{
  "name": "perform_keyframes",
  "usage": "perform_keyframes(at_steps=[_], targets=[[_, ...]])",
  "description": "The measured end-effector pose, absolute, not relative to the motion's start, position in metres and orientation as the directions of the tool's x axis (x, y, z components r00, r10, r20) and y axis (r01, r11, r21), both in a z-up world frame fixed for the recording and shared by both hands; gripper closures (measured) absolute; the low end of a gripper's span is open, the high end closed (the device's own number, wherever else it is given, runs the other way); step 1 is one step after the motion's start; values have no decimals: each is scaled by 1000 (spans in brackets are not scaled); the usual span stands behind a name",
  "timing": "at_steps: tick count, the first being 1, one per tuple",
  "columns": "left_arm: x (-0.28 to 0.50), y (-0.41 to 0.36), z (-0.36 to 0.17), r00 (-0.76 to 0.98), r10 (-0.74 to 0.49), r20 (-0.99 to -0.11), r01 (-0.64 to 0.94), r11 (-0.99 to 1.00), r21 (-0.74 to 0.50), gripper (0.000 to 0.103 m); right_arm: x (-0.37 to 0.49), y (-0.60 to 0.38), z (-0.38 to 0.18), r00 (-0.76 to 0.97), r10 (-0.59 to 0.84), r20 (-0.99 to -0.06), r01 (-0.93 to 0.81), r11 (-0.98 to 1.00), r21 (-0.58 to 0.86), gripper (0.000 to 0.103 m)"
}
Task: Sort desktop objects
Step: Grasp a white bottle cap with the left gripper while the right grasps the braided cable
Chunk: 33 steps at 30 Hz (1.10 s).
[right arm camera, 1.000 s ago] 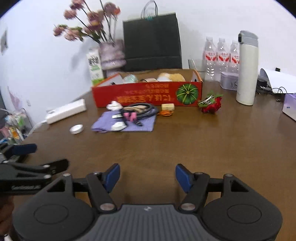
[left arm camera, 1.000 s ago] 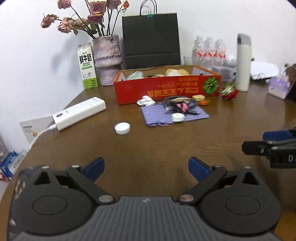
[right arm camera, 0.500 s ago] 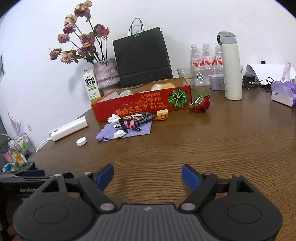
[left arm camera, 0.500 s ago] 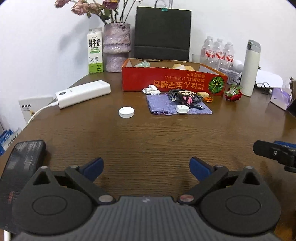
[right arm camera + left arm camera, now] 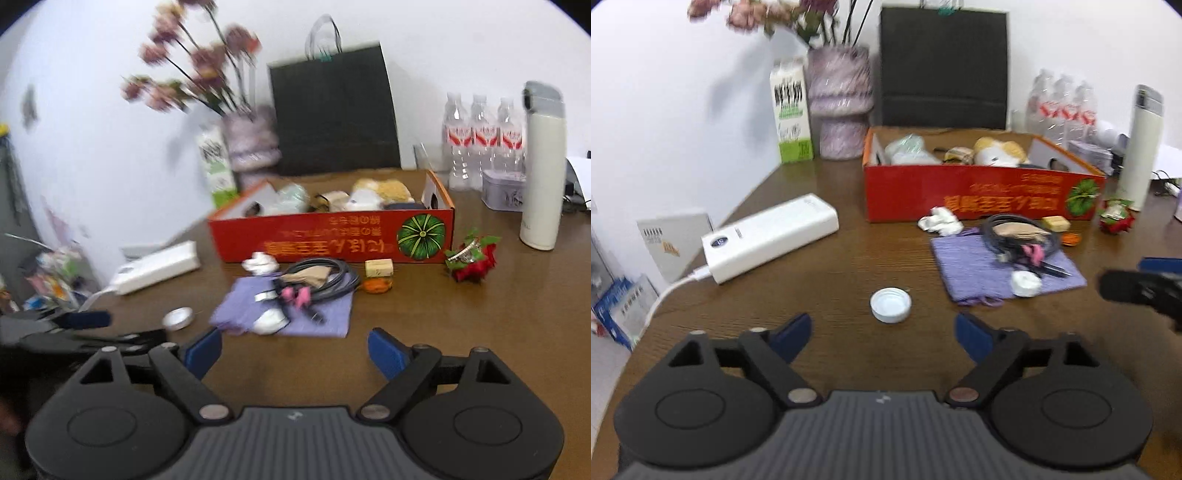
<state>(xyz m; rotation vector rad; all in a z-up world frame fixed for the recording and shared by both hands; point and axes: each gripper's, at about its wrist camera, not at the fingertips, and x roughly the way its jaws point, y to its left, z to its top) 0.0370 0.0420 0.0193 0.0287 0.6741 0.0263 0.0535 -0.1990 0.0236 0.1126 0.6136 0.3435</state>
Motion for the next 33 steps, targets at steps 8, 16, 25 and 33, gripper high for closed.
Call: perform_keyframes(at_steps=[8, 16, 25, 33], targets=[[73, 51, 6, 737, 0, -676, -3, 1000, -3, 66, 143, -150, -7, 706, 253, -661, -200, 967, 157, 15], [61, 43, 2, 762, -18, -647, 28, 1000, 5, 74, 124, -148, -9, 721, 232, -653, -226, 970, 95, 45], [7, 36, 19, 781, -83, -619, 45, 996, -77, 74, 58, -174, 10, 793, 231, -564, -239, 969, 60, 47], [-47, 4, 20, 753, -190, -630, 167, 981, -96, 74, -41, -198, 4, 735, 304, -606, -342, 938, 55, 46]])
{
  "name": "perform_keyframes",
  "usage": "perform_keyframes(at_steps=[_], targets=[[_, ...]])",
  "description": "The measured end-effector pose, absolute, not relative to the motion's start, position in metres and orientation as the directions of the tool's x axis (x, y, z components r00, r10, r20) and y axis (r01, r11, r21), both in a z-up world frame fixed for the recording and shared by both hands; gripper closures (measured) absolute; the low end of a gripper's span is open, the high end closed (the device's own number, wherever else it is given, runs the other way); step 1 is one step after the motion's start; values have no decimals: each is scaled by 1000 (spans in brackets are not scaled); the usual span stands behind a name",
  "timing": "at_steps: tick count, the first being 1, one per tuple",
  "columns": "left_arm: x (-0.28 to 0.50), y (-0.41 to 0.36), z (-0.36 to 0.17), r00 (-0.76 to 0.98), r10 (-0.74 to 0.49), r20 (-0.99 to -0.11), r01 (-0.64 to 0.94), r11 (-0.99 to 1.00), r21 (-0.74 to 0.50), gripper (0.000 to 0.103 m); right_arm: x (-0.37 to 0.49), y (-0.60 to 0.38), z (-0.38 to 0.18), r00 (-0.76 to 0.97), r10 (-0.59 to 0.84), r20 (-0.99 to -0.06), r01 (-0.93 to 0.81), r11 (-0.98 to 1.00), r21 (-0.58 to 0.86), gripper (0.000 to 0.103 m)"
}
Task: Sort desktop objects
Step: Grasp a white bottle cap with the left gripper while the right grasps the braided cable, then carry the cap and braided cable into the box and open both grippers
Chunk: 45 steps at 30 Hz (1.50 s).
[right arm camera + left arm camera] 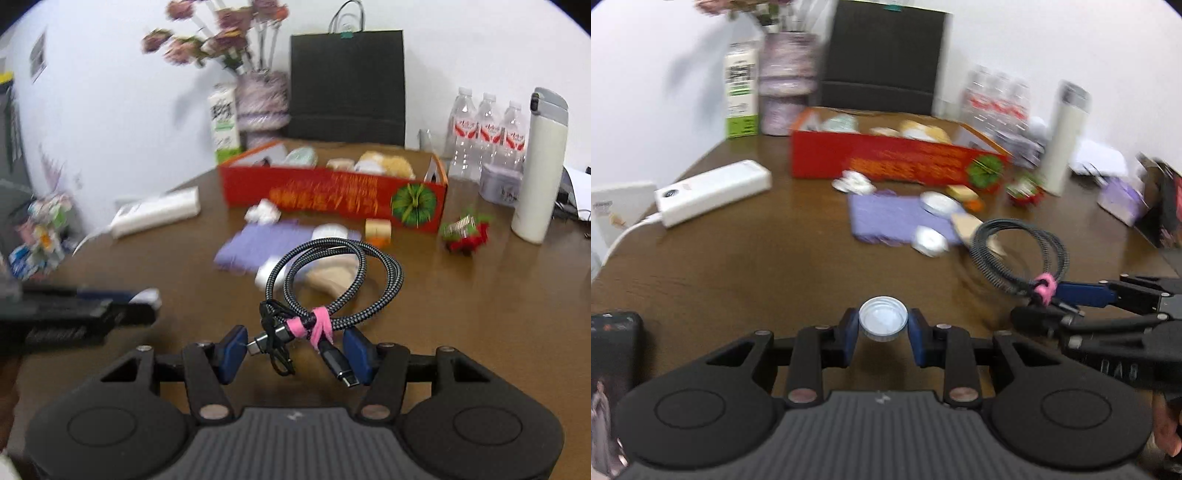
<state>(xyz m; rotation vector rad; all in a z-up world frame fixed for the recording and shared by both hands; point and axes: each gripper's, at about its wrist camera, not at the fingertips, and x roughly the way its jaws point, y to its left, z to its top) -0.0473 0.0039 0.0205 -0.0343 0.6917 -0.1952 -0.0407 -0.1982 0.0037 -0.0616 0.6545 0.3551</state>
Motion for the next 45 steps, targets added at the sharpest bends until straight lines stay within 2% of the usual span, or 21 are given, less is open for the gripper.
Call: perform_keyframes(at_steps=[6, 9, 11, 12, 15, 19, 20, 25, 27, 30, 32, 40, 45], targets=[[-73, -20, 12, 731, -221, -645, 239, 969, -62, 74, -87, -213, -4, 708, 316, -632, -369, 928, 50, 46], [-81, -24, 11, 733, -214, -645, 243, 969, -46, 73, -95, -222, -5, 715, 303, -631, -339, 939, 66, 41], [-83, -24, 8, 725, -202, -658, 242, 970, -31, 71, -92, -227, -4, 731, 283, -622, -294, 952, 87, 23], [-86, -25, 7, 731, -197, -653, 242, 970, -21, 67, -91, -227, -2, 743, 273, -611, -274, 957, 94, 20], [-89, -25, 6, 732, -191, -654, 243, 970, -10, 60, -86, -218, 0, 760, 255, -597, -244, 964, 101, 17], [-89, -26, 7, 733, -189, -653, 248, 969, -1, 60, -71, -204, -11, 754, 126, -645, -149, 989, 19, 21], [-89, -26, 7, 734, -189, -652, 246, 969, -4, 59, -70, -204, -10, 764, 106, -637, -135, 991, 3, 19], [-85, -27, 7, 736, -197, -647, 248, 969, -13, 61, -59, -209, -14, 759, 95, -644, -113, 994, 14, 16], [-86, -28, 7, 740, -197, -643, 252, 968, -7, 73, -58, -207, -14, 760, 110, -640, -130, 991, 17, 20], [-89, -28, 7, 739, -203, -642, 260, 966, -6, 74, -62, -202, -14, 766, 152, -624, -185, 983, 12, 33], [-88, -27, 7, 740, -201, -641, 252, 968, -13, 74, -67, -199, -12, 777, 160, -608, -197, 980, 7, 56], [-84, -18, 22, 781, -190, -595, 218, 976, -26, 74, -75, -207, 7, 829, 169, -533, -192, 981, 13, 83], [-71, -16, 35, 798, -199, -569, 220, 975, -33, 74, -68, -217, 15, 847, 162, -506, -171, 985, 29, 88]])
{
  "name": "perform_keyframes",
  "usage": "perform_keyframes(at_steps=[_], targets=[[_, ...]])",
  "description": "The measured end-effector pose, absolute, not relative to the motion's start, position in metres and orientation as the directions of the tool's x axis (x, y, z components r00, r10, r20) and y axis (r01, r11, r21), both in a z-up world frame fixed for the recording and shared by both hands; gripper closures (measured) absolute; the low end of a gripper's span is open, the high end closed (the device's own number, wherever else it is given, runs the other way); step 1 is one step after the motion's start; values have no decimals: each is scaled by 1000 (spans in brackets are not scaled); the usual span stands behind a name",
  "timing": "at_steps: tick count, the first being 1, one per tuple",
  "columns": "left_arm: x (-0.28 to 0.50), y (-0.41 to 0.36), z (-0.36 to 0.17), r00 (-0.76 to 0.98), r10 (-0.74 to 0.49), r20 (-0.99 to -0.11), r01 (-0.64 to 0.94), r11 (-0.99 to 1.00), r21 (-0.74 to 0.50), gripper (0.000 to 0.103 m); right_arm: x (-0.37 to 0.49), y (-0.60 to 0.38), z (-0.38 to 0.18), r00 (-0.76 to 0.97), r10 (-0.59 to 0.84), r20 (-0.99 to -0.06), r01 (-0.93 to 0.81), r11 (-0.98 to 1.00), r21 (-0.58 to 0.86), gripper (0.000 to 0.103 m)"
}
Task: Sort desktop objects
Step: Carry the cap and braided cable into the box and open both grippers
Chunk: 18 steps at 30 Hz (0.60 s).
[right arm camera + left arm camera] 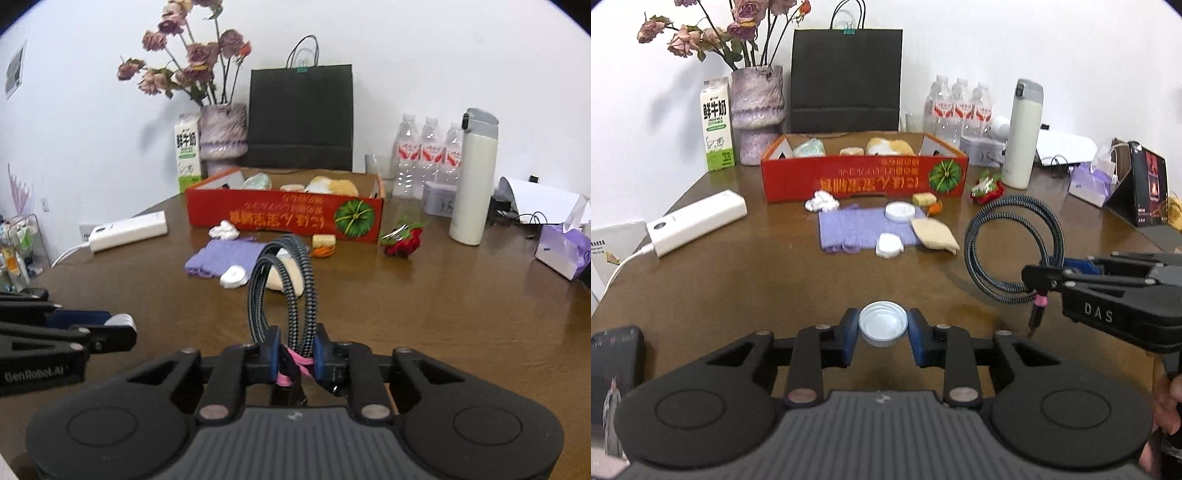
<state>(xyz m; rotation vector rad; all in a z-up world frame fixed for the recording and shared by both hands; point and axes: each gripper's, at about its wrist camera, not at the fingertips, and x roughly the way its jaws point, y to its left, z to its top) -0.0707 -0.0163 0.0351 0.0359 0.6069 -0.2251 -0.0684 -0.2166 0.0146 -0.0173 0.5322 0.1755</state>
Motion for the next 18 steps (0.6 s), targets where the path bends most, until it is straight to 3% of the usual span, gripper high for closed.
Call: perform_keyframes(at_steps=[4, 8, 13, 16, 18], targets=[[-51, -12, 50, 798, -245, -551, 253, 965, -63, 74, -56, -231, 29, 861, 206, -465, -171, 978, 116, 90], [-13, 7, 83, 823, -279, -495, 253, 960, -121, 74, -21, -239, 57, 885, 233, -404, -203, 972, 117, 90], [62, 13, 121, 843, -260, -471, 241, 965, -100, 74, 57, -239, 102, 898, 273, -344, -239, 961, 139, 90], [124, 11, 130, 815, -258, -519, 230, 966, -119, 74, 118, -228, 120, 883, 302, -359, -268, 953, 144, 90], [167, 13, 125, 790, -258, -556, 224, 966, -129, 74, 168, -216, 119, 841, 344, -418, -306, 939, 157, 90]])
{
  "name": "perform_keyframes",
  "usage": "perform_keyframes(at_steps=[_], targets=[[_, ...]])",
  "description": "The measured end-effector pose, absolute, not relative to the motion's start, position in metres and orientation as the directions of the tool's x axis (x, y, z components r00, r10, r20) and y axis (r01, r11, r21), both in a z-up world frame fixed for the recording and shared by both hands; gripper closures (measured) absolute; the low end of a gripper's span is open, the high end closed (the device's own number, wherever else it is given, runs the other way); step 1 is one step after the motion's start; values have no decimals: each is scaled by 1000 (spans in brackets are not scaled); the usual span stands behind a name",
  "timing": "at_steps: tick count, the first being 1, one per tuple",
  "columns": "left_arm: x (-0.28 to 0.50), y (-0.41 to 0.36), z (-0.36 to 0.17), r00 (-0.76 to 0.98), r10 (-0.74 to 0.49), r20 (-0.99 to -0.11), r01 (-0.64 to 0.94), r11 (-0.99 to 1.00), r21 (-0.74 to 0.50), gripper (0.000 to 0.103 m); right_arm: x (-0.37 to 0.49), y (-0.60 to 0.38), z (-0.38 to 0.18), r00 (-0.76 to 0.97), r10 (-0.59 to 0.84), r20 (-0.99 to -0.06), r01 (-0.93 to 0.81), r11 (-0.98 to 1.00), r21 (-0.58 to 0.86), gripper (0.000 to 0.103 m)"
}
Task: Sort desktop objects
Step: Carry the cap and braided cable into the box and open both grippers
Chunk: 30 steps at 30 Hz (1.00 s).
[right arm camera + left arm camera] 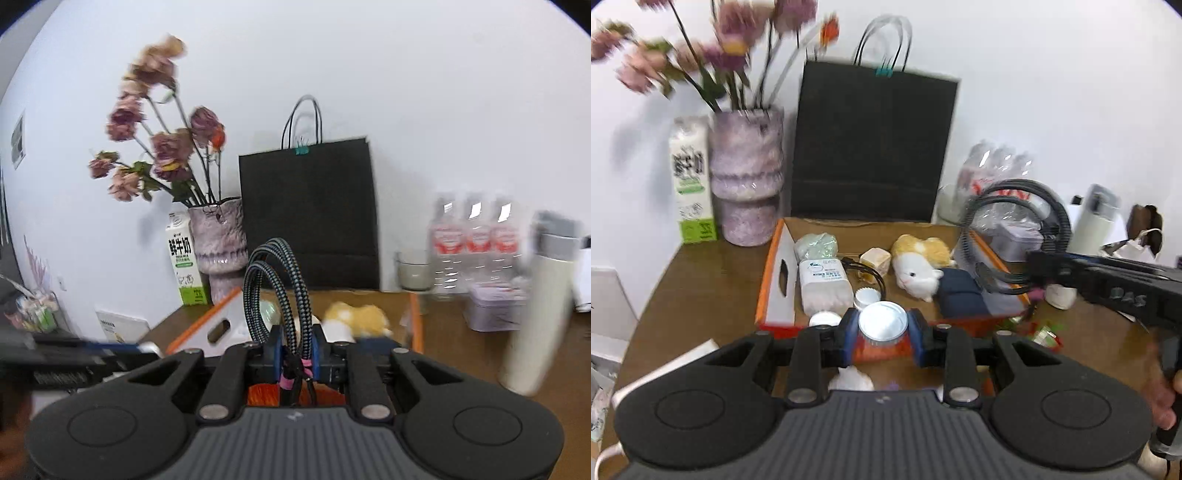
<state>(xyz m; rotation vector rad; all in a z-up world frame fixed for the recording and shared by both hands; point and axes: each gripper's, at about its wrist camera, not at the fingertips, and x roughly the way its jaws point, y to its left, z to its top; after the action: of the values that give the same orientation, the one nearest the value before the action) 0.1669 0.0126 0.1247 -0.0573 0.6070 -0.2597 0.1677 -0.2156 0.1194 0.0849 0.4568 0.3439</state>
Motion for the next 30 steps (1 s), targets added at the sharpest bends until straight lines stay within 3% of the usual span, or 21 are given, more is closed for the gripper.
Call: perform_keyframes(at_steps=[5, 8, 10, 12, 14, 18, 22, 23, 26, 30], targets=[[247, 15, 90, 728, -214, -651, 163, 977, -139, 74, 283, -194, 83, 654, 375, -658, -299, 926, 230, 88], [273, 7, 68, 703, -197, -683, 178, 979, -100, 73, 319, -196, 63, 561, 393, -729, -247, 919, 306, 87], [285, 1, 57, 705, -173, -688, 192, 980, -50, 68, 333, -195, 51, 499, 405, -766, -256, 913, 316, 85], [294, -3, 48, 691, -143, -708, 179, 984, -24, 54, 340, -192, 40, 491, 335, -804, -237, 940, 246, 84], [302, -4, 39, 634, -160, -757, 179, 982, -58, 48, 341, -188, 22, 489, 259, -833, -232, 959, 163, 81], [302, 1, 28, 603, -160, -782, 153, 985, -84, 46, 337, -192, 4, 520, 267, -811, -282, 950, 133, 82], [295, 3, 41, 615, -145, -775, 144, 987, -71, 45, 334, -201, 11, 499, 309, -810, -267, 944, 196, 55], [294, 3, 46, 620, -146, -771, 143, 987, -72, 41, 334, -203, 19, 501, 310, -808, -256, 945, 204, 49], [286, 6, 64, 643, -127, -755, 113, 991, -70, 28, 325, -202, 43, 536, 279, -797, -244, 955, 170, 36], [267, 9, 87, 647, -116, -754, 88, 993, -77, 22, 304, -207, 74, 588, 232, -775, -227, 967, 117, 29]])
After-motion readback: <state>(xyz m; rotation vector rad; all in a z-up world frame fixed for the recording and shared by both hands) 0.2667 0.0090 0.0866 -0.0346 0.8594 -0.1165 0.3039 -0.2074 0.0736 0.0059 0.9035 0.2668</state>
